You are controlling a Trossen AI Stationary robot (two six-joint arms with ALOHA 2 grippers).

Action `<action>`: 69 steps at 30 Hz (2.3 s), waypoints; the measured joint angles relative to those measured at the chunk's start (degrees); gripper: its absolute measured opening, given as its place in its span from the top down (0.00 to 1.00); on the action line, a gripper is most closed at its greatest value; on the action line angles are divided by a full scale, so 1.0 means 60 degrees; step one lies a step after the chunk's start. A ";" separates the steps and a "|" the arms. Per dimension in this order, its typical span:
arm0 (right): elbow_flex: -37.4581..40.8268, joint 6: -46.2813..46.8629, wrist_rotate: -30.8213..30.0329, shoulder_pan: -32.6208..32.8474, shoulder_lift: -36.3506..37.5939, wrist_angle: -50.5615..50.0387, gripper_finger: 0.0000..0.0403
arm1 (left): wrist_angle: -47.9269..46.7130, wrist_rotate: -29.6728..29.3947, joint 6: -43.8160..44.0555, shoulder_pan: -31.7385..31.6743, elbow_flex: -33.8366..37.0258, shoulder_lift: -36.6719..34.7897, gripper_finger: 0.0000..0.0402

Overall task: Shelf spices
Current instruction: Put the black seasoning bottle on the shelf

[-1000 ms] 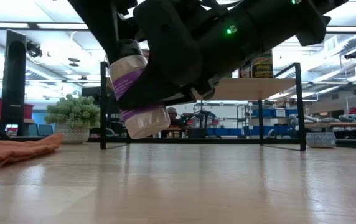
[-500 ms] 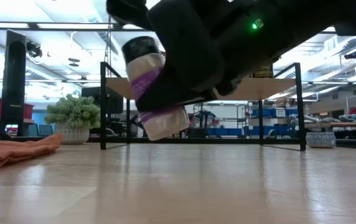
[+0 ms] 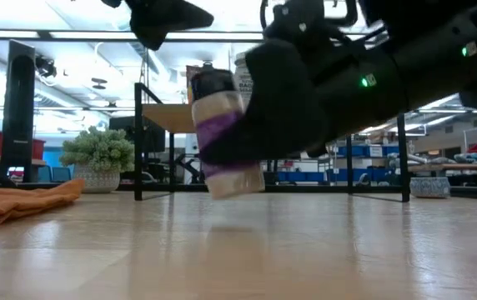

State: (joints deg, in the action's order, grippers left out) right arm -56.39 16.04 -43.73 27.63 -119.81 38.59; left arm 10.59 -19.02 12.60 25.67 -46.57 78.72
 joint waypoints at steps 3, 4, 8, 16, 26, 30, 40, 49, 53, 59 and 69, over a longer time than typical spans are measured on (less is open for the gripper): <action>0.0240 0.0394 0.0694 -0.0152 -0.0007 -0.0021 0.60 | 0.0335 -0.0011 -0.0203 0.0000 0.0000 0.0004 0.27; 0.0256 0.0593 0.0821 -0.0194 -0.0007 -0.0013 0.59 | 0.0370 -0.0014 -0.0221 0.0000 0.0000 0.0004 0.27; 0.0274 0.0786 0.1176 -0.0231 -0.0004 0.0031 0.55 | 0.0389 -0.0177 -0.0302 0.0029 0.0000 0.0007 0.27; 0.0278 0.0719 0.1334 -0.0214 -0.0004 0.0100 0.42 | 0.0286 -0.0259 -0.0313 0.0036 0.0000 0.0011 0.27; 0.0296 0.0413 0.1364 -0.0210 -0.0011 0.0155 0.28 | 0.0240 -0.0259 -0.0284 0.0040 0.0000 0.0015 0.27; 0.0296 0.0090 0.1318 -0.0196 0.0047 0.0232 0.27 | 0.0239 -0.0259 -0.0280 0.0040 0.0000 0.0015 0.27; 0.0292 -0.0337 0.1227 -0.0179 0.1323 -0.1073 0.28 | 0.0071 -0.0265 -0.0284 0.0040 0.0000 0.0015 0.27; 0.0292 0.0091 0.1221 -0.0040 0.3208 -0.3541 0.28 | -0.0008 -0.0325 -0.0302 0.0044 0.0000 0.0018 0.27; 0.0292 0.0238 0.1222 0.0095 0.3912 -0.4468 0.30 | 0.0040 -0.0321 -0.0265 0.0044 0.0000 0.0022 0.27; 0.0289 0.1527 0.1229 0.0354 0.4776 -0.6392 0.31 | 0.0073 -0.0322 -0.0302 0.0036 0.0000 0.0022 0.27; 0.0289 0.5806 0.1284 0.1535 0.5273 -1.0098 0.37 | 0.0209 -0.0469 -0.0305 0.0025 0.0000 0.0022 0.27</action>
State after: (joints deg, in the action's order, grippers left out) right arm -54.65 50.87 -36.03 36.85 -88.17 -22.00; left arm 11.84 -21.84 10.76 25.82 -46.57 78.85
